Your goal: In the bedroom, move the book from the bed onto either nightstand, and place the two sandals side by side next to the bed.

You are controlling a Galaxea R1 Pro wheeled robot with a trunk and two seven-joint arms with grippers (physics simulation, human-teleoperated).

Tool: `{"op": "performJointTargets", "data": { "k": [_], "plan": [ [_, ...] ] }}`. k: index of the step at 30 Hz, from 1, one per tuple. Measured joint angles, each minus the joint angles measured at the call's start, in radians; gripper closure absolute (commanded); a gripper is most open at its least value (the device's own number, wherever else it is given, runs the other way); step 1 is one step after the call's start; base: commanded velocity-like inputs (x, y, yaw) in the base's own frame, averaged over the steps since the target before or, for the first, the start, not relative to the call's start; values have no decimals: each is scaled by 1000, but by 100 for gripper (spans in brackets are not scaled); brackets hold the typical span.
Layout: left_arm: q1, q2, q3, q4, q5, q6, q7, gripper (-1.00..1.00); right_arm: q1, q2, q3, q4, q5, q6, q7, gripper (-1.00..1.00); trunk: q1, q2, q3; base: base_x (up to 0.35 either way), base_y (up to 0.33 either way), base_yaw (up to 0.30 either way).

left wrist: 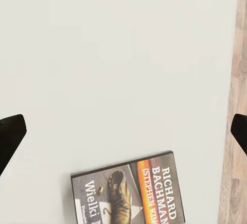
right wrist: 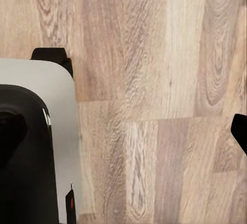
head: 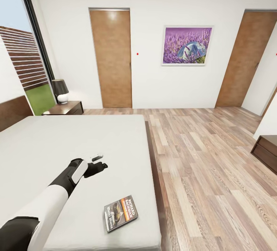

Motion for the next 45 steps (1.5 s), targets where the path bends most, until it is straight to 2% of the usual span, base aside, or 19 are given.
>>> {"op": "performJointTargets", "data": {
  "k": [3,10,18,20,28,45],
  "plan": [
    [0,-1,0,0,0,-3,0,-100,0,-14,-42,-8,-19,0,-1,-100,0,0,0,0,0,0],
    [0,-1,0,0,0,-5,0,-100,0,-25,-88,-14,-31,1,-1,-100,0,0,0,0,0,0],
    [0,-1,0,0,0,-5,-1,-100,0,-30,-98,-16,-33,2,-1,-100,0,0,0,0,0,0],
    [11,1,9,11,1,6,3,-100,-3,-22,-107,-4,-36,-5,4,-100,0,0,0,0,0,0],
    [17,1,10,56,1,34,4,-100,-3,-22,-107,9,-36,-5,5,-100,0,0,0,0,0,0],
    [17,1,10,56,1,34,4,-100,-3,-22,-107,9,-36,-5,5,-100,0,0,0,0,0,0]
  ]
}}
